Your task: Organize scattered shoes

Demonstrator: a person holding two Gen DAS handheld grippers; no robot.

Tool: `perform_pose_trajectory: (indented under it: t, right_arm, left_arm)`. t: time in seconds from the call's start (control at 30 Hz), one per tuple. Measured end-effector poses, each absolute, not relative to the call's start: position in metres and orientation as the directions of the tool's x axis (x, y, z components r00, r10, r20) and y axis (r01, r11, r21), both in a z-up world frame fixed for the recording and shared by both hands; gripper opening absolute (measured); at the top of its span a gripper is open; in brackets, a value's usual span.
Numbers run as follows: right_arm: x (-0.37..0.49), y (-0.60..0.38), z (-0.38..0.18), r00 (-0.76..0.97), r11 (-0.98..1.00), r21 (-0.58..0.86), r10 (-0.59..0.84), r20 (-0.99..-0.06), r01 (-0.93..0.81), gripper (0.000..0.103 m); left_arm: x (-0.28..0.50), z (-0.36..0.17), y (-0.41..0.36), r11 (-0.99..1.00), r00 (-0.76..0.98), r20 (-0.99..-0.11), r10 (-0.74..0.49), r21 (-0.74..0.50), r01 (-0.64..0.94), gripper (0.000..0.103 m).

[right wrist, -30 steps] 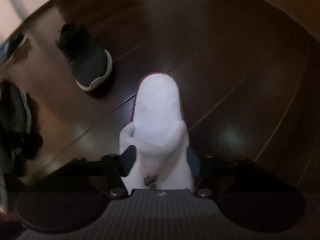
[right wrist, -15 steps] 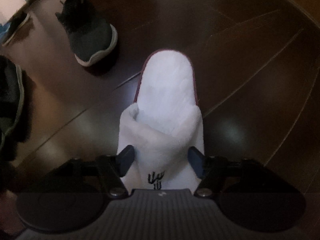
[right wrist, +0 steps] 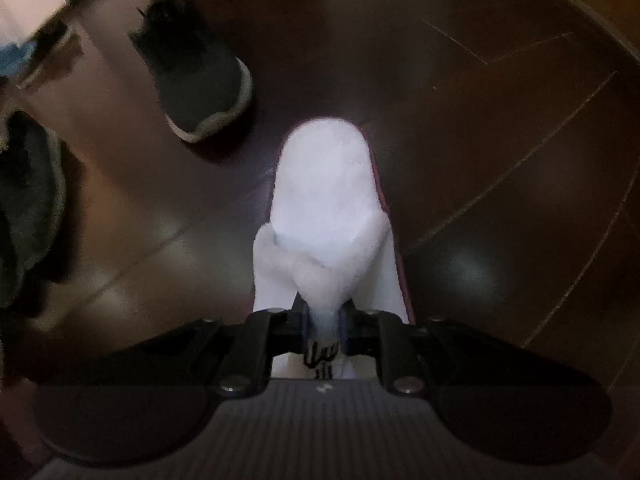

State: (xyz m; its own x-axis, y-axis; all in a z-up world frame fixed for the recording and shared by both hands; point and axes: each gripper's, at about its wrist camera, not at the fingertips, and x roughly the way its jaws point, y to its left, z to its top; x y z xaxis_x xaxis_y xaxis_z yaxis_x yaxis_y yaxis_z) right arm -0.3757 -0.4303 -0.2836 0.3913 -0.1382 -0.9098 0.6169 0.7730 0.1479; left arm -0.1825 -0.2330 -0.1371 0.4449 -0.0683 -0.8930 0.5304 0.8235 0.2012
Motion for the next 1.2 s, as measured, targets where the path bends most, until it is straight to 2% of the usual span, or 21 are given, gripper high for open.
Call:
perform_pose_trajectory:
  t: [0.1,0.2,0.43,0.6,0.97,1.2]
  right_arm:
    - [-0.380,-0.433,-0.259,0.444,0.761,0.209,-0.115,-0.888,0.615,0.016]
    - [-0.383,-0.435,-0.229,0.494,0.759,0.242,-0.120,-0.861,0.605,0.016]
    - [-0.360,-0.417,-0.179,0.521,0.839,0.166,-0.156,-0.839,0.518,0.016]
    - [-0.315,-0.390,-0.152,0.574,0.887,0.159,-0.135,-0.807,0.433,0.016]
    - [-0.189,-0.329,-0.094,0.646,0.977,0.142,0.004,-0.764,0.162,0.016]
    - [-0.108,-0.248,-0.064,0.640,0.991,0.137,0.110,-0.761,-0.007,0.016]
  left_arm:
    - [-0.180,-0.108,-0.223,0.854,0.493,-0.868,-0.065,0.207,0.478,0.086]
    - [-0.177,-0.088,-0.213,0.883,0.511,-0.854,-0.098,0.162,0.440,0.086]
    - [-0.179,-0.077,-0.173,0.925,0.494,-0.861,-0.120,0.084,0.370,0.086]
    - [-0.170,-0.076,-0.141,0.938,0.522,-0.848,-0.090,0.104,0.329,0.086]
    - [-0.084,-0.051,-0.047,0.997,0.532,-0.844,-0.065,-0.035,0.067,0.086]
    - [-0.031,-0.038,0.032,0.998,0.525,-0.851,0.016,-0.016,-0.057,0.086]
